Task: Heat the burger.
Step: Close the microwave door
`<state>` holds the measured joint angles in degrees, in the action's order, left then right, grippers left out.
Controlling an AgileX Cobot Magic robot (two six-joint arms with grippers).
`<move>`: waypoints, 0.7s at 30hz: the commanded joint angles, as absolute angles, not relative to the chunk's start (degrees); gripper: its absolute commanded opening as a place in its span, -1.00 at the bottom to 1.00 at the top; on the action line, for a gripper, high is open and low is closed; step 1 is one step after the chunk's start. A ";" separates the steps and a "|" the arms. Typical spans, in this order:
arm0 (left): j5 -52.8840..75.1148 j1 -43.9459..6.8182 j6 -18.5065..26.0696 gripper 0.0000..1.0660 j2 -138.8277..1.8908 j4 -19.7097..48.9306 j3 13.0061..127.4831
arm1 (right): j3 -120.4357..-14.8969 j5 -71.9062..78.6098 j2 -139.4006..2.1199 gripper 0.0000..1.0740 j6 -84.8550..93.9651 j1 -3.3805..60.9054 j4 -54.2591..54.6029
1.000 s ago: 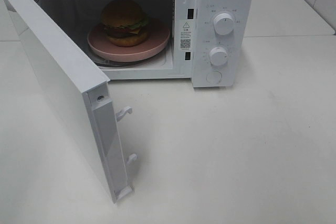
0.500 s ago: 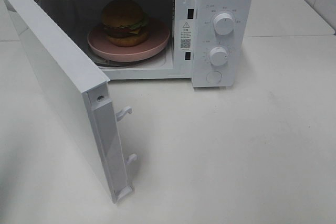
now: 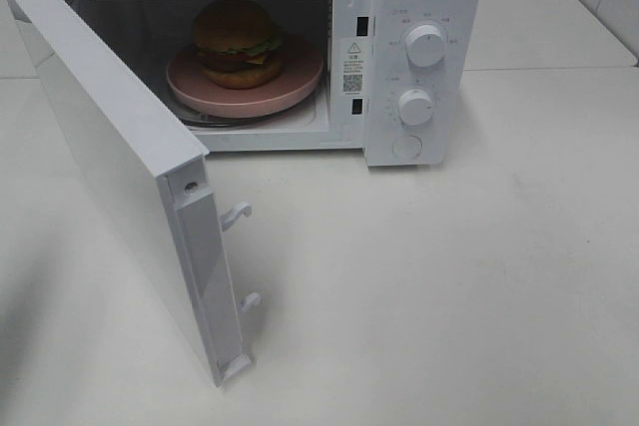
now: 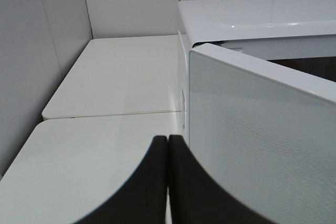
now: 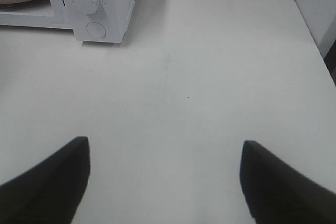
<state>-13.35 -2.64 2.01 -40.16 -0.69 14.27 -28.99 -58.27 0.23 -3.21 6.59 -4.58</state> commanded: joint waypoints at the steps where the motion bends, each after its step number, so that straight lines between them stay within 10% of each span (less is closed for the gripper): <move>1: -22.23 -2.86 1.66 -1.00 -46.35 -0.86 13.75 | -28.88 -57.70 1.72 0.41 -2.81 6.13 -4.41; 21: -63.37 -2.86 -6.36 -1.00 -84.51 -8.08 14.09 | -28.88 -57.70 1.72 0.41 -2.81 6.13 -4.41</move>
<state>-58.73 -2.64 -4.98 -82.62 -7.05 13.92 -28.99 -58.27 0.23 -3.21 6.59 -4.58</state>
